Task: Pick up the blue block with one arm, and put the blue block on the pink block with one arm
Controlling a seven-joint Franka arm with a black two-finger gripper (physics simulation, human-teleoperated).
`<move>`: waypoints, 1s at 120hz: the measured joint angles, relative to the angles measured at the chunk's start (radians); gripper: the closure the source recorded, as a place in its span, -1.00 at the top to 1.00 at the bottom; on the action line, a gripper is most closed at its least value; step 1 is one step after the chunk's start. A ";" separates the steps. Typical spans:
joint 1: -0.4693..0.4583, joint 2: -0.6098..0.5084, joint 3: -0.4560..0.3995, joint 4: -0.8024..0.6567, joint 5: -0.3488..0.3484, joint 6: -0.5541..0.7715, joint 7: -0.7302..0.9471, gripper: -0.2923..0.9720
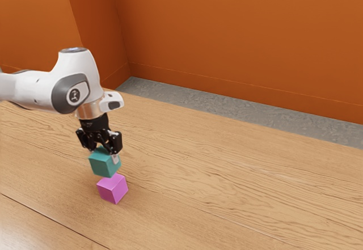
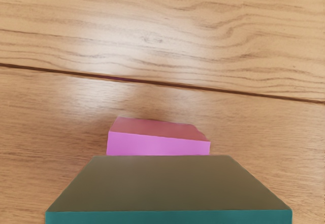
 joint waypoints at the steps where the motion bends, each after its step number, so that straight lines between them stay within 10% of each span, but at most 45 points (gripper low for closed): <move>1: 0.001 0.000 -0.001 -0.001 0.000 0.002 0.002 0.02; 120: 0.005 -0.047 -0.006 -0.124 0.000 0.109 0.081 0.03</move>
